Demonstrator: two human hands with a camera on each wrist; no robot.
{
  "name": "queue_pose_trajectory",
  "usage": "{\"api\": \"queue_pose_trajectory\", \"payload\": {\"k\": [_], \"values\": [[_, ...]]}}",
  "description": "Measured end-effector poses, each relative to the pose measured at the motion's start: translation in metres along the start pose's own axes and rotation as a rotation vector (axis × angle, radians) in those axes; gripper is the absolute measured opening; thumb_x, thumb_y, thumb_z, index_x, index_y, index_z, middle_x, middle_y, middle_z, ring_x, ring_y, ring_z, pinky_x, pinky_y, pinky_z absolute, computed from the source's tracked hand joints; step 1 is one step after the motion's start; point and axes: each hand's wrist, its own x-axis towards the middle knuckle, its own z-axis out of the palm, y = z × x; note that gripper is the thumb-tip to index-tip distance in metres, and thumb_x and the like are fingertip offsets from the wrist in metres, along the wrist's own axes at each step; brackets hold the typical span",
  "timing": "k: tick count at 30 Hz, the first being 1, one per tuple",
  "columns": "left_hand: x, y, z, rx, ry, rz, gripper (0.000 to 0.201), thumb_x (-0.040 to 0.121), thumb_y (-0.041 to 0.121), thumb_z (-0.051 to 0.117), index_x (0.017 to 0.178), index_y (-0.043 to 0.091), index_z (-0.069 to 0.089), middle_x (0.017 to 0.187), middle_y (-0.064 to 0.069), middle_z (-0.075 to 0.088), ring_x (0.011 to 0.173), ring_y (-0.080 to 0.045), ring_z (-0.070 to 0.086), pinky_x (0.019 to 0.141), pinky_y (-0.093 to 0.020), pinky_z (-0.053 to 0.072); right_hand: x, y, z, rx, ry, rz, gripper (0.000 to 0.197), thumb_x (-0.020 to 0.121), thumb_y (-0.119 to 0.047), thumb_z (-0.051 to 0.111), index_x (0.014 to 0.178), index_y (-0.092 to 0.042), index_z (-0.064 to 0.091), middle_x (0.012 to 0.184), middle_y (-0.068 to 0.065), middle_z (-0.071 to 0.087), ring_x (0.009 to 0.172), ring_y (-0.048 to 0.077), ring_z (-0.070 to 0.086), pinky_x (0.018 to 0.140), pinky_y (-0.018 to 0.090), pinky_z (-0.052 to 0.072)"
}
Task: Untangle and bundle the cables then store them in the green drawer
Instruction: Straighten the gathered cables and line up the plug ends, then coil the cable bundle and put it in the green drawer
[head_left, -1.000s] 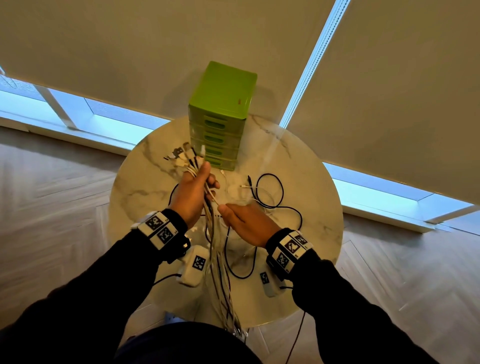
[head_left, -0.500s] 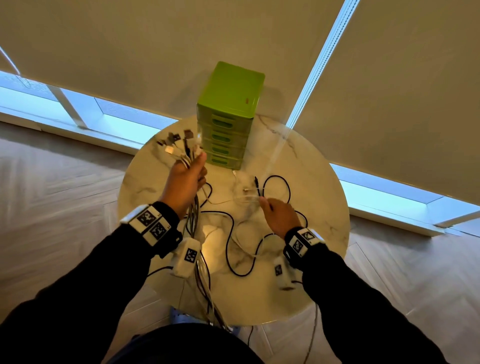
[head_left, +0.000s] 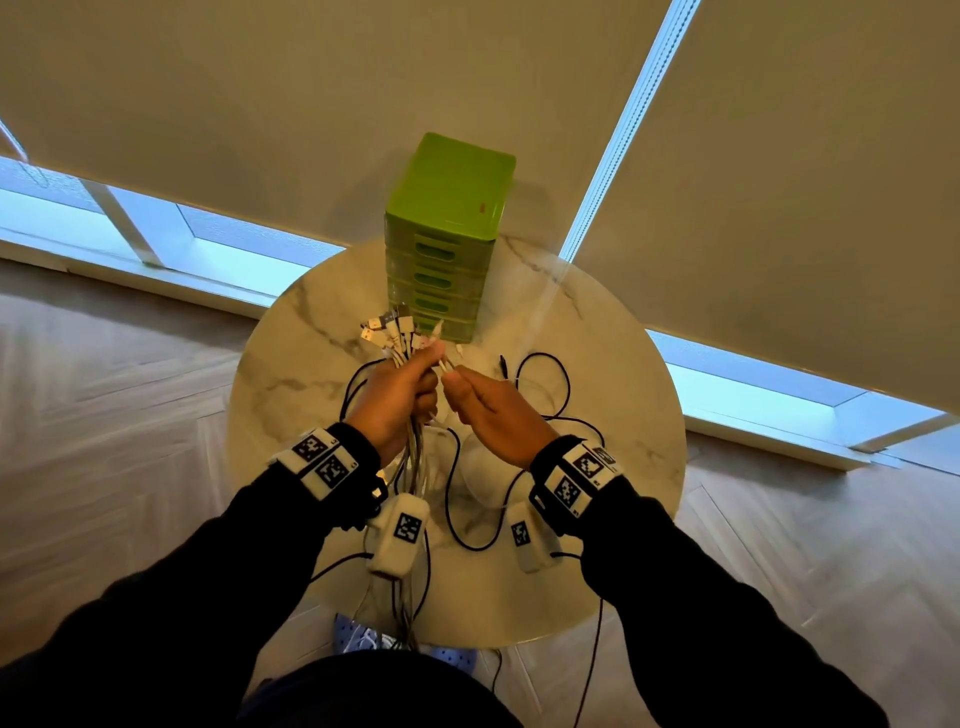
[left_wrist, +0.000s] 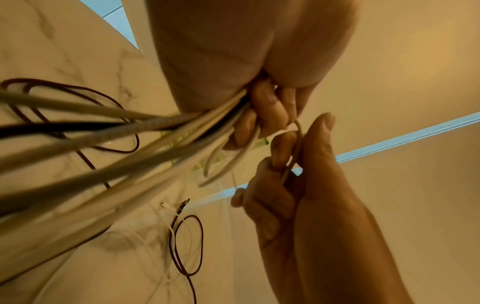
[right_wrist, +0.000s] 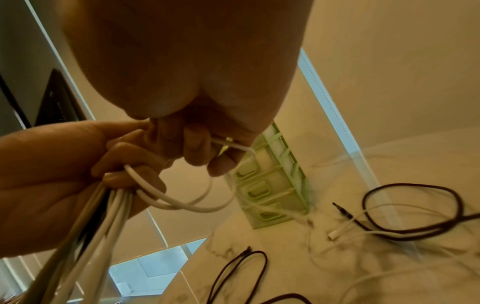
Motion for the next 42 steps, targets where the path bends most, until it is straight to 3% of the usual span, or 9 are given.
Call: {"api": "queue_pose_trajectory", "payload": {"k": [6,9,15,18,24,28,34,39,42], "values": [[0.005,0.014,-0.01,-0.132,0.179,0.097,0.032,0.102,0.022,0.058,0.072,0.026,0.047,0.05,0.011,0.029,0.043,-0.006,0.024,0.042,-0.019,0.023,-0.033,0.061,-0.011,-0.253,-0.245,0.137,0.043,0.106,-0.052,0.027,0.077,-0.029,0.047,0.074,-0.003,0.055,0.069,0.015,0.051,0.074,0.034,0.044],[0.004,0.015,-0.014,-0.075,0.193,0.159,0.031,0.101,0.019,0.061,0.073,0.025,0.048,0.051,0.011,0.032,0.044,-0.006,0.029,0.044,-0.019,0.026,-0.056,0.09,-0.022,-0.259,-0.117,0.276,0.04,0.106,-0.05,0.03,0.078,-0.028,0.049,0.072,-0.003,0.055,0.067,0.017,0.051,0.074,0.038,0.046],[-0.004,-0.01,0.028,0.129,-0.06,0.176,0.033,0.102,0.022,0.059,0.071,0.026,0.049,0.054,0.009,0.032,0.048,-0.011,0.027,0.047,-0.024,0.029,-0.068,0.085,-0.035,-0.24,-0.052,0.34,0.016,0.104,-0.035,0.046,0.117,-0.027,0.049,0.075,0.008,0.063,0.071,0.028,0.062,0.073,0.05,0.053],[-0.007,-0.022,0.056,0.182,-0.195,0.17,0.034,0.101,0.023,0.061,0.068,0.027,0.052,0.056,0.005,0.033,0.051,-0.014,0.028,0.049,-0.027,0.027,-0.085,0.066,-0.044,-0.147,-0.025,0.309,0.036,0.097,-0.036,0.059,0.13,-0.036,0.044,0.08,0.008,0.064,0.074,0.021,0.06,0.075,0.041,0.051],[-0.02,-0.047,0.113,0.226,-0.391,0.109,0.03,0.098,0.024,0.065,0.07,0.021,0.055,0.053,0.005,0.037,0.049,-0.014,0.033,0.054,-0.031,0.032,-0.137,0.055,-0.054,-0.127,0.173,0.301,0.061,0.091,-0.038,0.07,0.144,-0.025,0.044,0.139,0.001,0.053,0.117,0.014,0.054,0.092,0.029,0.054],[-0.037,-0.062,0.155,0.262,-0.522,0.093,0.017,0.099,0.021,0.063,0.084,0.013,0.066,0.053,0.014,0.049,0.049,-0.004,0.047,0.059,-0.029,0.046,-0.177,0.05,-0.063,-0.104,0.235,0.312,0.026,0.102,-0.03,0.055,0.125,-0.017,0.056,0.123,-0.002,0.067,0.106,0.008,0.063,0.094,0.027,0.053],[-0.039,-0.081,0.187,0.27,-0.647,-0.004,0.024,0.106,0.031,0.05,0.093,0.013,0.06,0.054,0.007,0.032,0.048,-0.011,0.028,0.049,-0.027,0.026,-0.243,0.049,-0.075,-0.058,0.47,0.599,0.018,0.109,-0.025,0.034,0.115,-0.026,0.052,0.087,-0.005,0.07,0.083,0.011,0.066,0.082,0.024,0.053],[-0.039,-0.083,0.2,0.208,-0.624,-0.114,0.027,0.106,0.033,0.049,0.09,0.013,0.057,0.053,0.009,0.029,0.047,-0.009,0.026,0.052,-0.029,0.023,-0.303,0.093,-0.071,-0.128,0.089,1.118,0.022,0.102,-0.015,0.045,0.121,-0.017,0.054,0.123,0.015,0.067,0.11,0.029,0.065,0.098,0.037,0.05],[-0.04,-0.084,0.204,0.197,-0.662,-0.135,0.027,0.106,0.035,0.048,0.09,0.014,0.056,0.054,0.008,0.029,0.048,-0.009,0.028,0.055,-0.03,0.023,-0.316,0.106,-0.047,-0.262,-0.086,1.276,0.066,0.099,-0.027,0.051,0.156,-0.019,0.021,0.156,0.014,0.036,0.138,0.031,0.044,0.112,0.037,0.038]]}}
